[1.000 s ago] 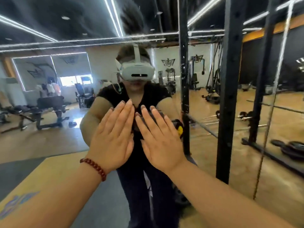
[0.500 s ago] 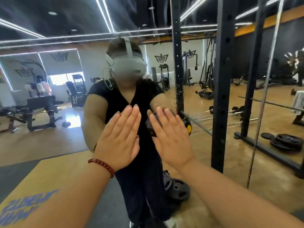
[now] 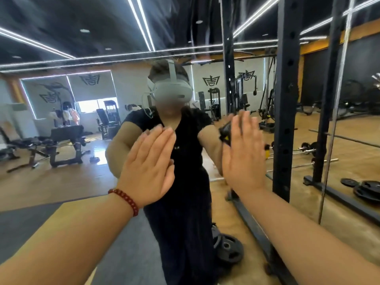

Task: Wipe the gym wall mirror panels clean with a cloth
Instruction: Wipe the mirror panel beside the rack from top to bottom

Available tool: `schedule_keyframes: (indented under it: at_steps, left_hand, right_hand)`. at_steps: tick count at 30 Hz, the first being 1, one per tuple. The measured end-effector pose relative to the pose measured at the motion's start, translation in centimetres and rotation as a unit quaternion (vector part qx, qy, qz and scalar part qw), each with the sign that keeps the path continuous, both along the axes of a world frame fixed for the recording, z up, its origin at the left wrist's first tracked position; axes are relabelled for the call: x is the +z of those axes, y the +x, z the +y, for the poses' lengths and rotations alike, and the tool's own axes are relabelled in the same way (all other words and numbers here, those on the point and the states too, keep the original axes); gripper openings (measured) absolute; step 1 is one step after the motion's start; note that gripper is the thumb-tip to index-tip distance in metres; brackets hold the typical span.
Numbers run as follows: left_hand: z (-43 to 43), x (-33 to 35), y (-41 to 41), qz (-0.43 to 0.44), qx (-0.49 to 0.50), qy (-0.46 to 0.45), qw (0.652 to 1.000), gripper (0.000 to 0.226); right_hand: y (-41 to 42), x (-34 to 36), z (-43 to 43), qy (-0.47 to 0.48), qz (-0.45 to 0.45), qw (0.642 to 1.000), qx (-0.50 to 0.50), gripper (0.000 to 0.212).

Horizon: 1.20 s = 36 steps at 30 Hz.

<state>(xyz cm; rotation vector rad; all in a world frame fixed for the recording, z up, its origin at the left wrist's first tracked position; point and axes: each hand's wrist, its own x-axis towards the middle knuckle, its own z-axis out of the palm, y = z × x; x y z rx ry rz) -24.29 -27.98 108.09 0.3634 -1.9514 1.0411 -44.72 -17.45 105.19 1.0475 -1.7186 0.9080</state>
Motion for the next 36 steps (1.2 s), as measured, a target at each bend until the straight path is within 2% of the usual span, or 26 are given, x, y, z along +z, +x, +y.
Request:
schedule_keyframes:
  at_steps: [2, 3, 6, 8, 9, 11, 13, 14, 15, 17, 19, 21, 23, 25, 26, 28, 30, 32, 34, 36]
  left_hand:
    - [-0.1, 2.1, -0.7, 0.008, 0.018, -0.004, 1.0, 0.064]
    - [-0.1, 2.7, -1.1, 0.009, 0.023, -0.003, 1.0, 0.065]
    - [-0.2, 3.1, -1.7, 0.01, 0.027, -0.003, 1.0, 0.065]
    - [-0.4, 2.8, -1.7, 0.009, 0.034, -0.011, 0.999, 0.065]
    - [-0.5, 2.8, -1.7, 0.009, 0.038, -0.014, 0.999, 0.065]
    - [-0.6, 2.8, -1.8, 0.014, 0.051, -0.017, 0.998, 0.067]
    - [-0.5, 2.8, -1.9, 0.023, 0.061, -0.009, 0.998, 0.068]
    - [-0.5, 2.8, -2.0, 0.023, 0.062, -0.001, 0.998, 0.069]
    - [-0.5, 2.8, -2.0, 0.022, 0.062, 0.005, 0.998, 0.069]
    - [-0.5, 2.8, -2.0, 0.026, 0.057, 0.015, 0.998, 0.069]
    - [-0.4, 2.8, -1.9, 0.024, 0.051, 0.018, 0.998, 0.068]
    - [-0.4, 2.8, -1.9, 0.023, 0.046, 0.013, 0.999, 0.067]
    - [-0.3, 2.8, -2.0, 0.021, 0.051, 0.008, 0.998, 0.067]
    - [-0.3, 2.8, -2.0, 0.024, 0.052, 0.004, 0.998, 0.068]
    - [-0.2, 2.9, -2.0, 0.027, 0.047, 0.002, 0.999, 0.068]
    - [0.0, 3.1, -1.9, 0.035, 0.021, 0.009, 0.999, 0.066]
    - [0.3, 4.0, -1.7, 0.044, -0.013, 0.014, 0.999, 0.063]
    - [0.3, 5.7, -1.4, 0.043, -0.02, 0.005, 0.999, 0.061]
    - [-0.2, 8.1, -1.0, 0.042, 0.0, -0.011, 0.999, 0.064]
    - [-0.8, 10.1, -0.9, 0.035, 0.023, -0.027, 0.999, 0.068]
  right_hand:
    - [0.6, 1.0, -0.2, -0.039, -0.042, 0.998, -0.002, 0.065]
    - [1.6, 1.3, -0.9, -0.032, -0.019, 0.999, 0.01, 0.065]
    - [3.8, 1.2, -2.7, 0.044, 0.164, 0.982, 0.077, 0.063]
    - [2.3, 2.1, -2.3, 0.071, 0.217, 0.97, 0.083, 0.063]
    - [1.0, 2.6, -1.7, 0.061, 0.201, 0.975, 0.072, 0.063]
    - [-1.5, 3.8, -0.5, 0.002, 0.091, 0.995, 0.042, 0.063]
    - [-1.7, 4.9, -0.1, -0.067, -0.021, 0.997, 0.028, 0.061]
    - [-0.7, 5.3, -0.5, -0.082, -0.043, 0.995, 0.023, 0.061]
    - [0.6, 5.4, -1.1, -0.075, -0.028, 0.996, 0.024, 0.062]
    - [3.1, 4.7, -2.5, -0.019, 0.1, 0.993, 0.06, 0.061]
    - [3.4, 4.2, -2.9, 0.031, 0.21, 0.973, 0.089, 0.059]
    - [1.7, 4.5, -2.4, 0.035, 0.209, 0.975, 0.072, 0.061]
    - [0.0, 5.4, -1.5, -0.022, 0.09, 0.994, 0.056, 0.064]
    - [-0.7, 6.6, -0.9, -0.099, -0.055, 0.992, 0.052, 0.062]
    - [-0.1, 7.1, -1.1, -0.118, -0.087, 0.988, 0.046, 0.061]
    - [2.2, 7.3, -2.0, -0.09, -0.044, 0.994, 0.036, 0.062]
    - [3.8, 6.7, -3.1, -0.012, 0.105, 0.992, 0.065, 0.063]
    - [2.7, 7.2, -2.6, 0.049, 0.224, 0.97, 0.085, 0.06]
    - [0.3, 8.8, -1.7, 0.039, 0.229, 0.971, 0.063, 0.059]
    - [-1.5, 10.7, -0.7, -0.012, 0.118, 0.992, 0.045, 0.061]
